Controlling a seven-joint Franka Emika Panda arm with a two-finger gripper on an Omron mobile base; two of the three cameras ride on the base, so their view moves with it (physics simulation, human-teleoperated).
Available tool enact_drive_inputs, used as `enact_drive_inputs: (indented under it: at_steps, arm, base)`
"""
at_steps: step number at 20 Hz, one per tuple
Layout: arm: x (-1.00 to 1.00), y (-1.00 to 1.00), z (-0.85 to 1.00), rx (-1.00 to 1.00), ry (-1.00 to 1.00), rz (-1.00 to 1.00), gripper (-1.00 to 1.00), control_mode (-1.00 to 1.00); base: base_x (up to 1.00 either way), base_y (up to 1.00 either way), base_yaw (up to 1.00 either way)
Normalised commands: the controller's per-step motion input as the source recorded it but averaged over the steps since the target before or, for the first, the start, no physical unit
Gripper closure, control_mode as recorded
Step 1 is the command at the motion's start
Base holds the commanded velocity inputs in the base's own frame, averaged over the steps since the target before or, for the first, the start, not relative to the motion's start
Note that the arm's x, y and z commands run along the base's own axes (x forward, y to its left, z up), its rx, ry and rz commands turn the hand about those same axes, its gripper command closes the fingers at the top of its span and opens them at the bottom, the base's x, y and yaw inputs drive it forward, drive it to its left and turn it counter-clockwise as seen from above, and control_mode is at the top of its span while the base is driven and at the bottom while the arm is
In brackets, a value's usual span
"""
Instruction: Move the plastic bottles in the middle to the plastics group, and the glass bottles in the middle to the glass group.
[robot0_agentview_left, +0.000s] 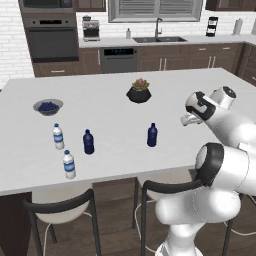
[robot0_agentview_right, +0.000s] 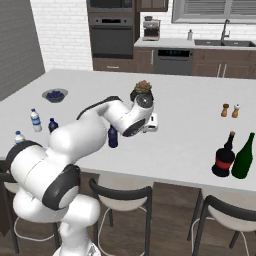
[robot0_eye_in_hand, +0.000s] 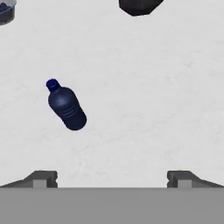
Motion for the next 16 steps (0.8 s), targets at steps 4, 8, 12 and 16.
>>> enact_drive_inputs:
  at_steps: [4, 8, 12, 16]
  arm:
    - [0.18, 0.84, 0.0, -0.03, 0.14, 0.0, -1.0, -1.0]
    - [0.26, 0.63, -0.02, -0.04, 0.08, 0.0, -1.0, -1.0]
    - [0.33, 0.6, -0.05, -0.03, 0.05, 0.0, -1.0, -1.0]
    - [0.28, 0.49, -0.03, -0.01, 0.0, 0.0, -1.0, -1.0]
  base:
    - [0.0, 0.0, 0.0]
    - [0.0, 0.0, 0.0]
    - [0.0, 0.0, 0.0]
    - [0.0, 0.0, 0.0]
